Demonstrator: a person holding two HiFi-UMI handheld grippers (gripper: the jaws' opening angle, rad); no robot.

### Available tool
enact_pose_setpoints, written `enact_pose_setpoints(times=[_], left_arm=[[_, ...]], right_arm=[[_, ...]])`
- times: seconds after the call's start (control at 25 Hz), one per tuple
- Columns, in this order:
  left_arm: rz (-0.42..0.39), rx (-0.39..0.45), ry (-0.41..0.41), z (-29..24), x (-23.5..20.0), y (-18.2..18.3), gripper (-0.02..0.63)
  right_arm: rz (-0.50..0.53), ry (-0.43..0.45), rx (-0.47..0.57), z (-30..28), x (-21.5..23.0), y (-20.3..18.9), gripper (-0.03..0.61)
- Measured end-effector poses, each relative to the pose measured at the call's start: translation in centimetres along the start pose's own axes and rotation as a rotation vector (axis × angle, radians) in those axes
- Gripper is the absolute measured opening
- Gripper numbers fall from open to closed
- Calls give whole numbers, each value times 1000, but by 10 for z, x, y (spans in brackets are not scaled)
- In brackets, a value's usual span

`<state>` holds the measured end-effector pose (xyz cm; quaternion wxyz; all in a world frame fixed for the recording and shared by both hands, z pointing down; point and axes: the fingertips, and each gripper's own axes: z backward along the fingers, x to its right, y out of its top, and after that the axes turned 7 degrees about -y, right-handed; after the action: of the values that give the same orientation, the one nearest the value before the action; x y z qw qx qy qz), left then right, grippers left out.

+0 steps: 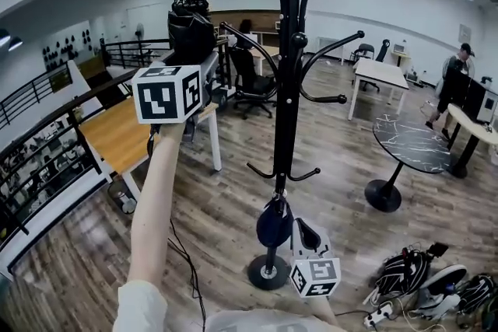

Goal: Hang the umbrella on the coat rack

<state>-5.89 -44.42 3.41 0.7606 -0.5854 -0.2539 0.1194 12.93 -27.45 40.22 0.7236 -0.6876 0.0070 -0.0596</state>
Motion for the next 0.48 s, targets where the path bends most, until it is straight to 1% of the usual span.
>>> enact_pose_setpoints(times=[0.2,0.32,0.48], left_arm=[[-24,41,48,8,-1,29,308],[-15,61,47,12,8,41,308],[-24,40,71,4,1,43,308]], right_arm=[[-20,12,9,6,4,3,31],[-25,13,14,11,10,4,31],[-24,11,16,11,13,5,31]])
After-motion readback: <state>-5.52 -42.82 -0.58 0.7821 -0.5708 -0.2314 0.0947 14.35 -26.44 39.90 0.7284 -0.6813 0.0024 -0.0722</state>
